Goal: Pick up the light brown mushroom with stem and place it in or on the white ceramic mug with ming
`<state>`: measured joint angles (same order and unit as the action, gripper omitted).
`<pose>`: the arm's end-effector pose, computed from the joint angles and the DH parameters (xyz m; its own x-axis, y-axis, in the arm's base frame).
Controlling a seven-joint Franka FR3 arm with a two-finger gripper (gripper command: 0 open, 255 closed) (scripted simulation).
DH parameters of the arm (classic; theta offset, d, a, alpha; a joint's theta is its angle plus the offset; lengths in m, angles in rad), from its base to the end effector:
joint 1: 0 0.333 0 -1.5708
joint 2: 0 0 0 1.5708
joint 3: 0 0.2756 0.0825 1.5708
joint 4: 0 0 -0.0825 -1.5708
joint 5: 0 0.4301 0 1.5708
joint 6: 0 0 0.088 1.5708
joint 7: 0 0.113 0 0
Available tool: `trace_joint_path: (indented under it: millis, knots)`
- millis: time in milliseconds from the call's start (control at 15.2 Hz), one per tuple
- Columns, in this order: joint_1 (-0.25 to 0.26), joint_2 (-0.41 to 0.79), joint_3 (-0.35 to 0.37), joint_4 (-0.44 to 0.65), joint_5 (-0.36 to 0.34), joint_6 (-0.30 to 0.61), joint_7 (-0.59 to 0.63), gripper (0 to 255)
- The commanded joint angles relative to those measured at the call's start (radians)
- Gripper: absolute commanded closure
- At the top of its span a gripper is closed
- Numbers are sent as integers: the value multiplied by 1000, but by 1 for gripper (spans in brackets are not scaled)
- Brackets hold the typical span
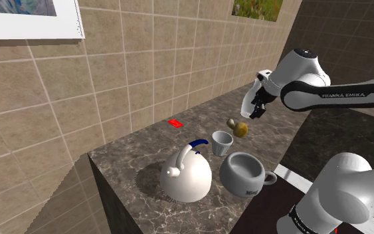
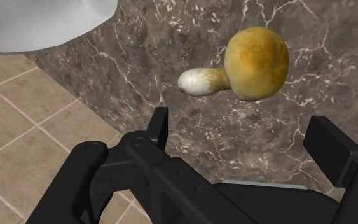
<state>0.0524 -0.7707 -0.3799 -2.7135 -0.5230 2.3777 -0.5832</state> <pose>0.4117 -0.1277 0.4242 0.7810 0.5921 0.1983 0.4900 -0.7780 0.3931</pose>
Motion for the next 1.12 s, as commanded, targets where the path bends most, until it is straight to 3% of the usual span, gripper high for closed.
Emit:
trace_joint_path:
  millis: [0,264,462,858,990,1056]
  knots:
    - [18,54,-78,8,-43,115,-105,0]
    - [111,199,-251,59,-72,334,-310,0]
    - [256,304,-421,120,-31,473,-499,0]
    - [361,406,-527,147,23,567,-551,0]
    - [420,453,-584,158,62,607,-576,0]
    - [420,453,-584,158,61,607,-575,0]
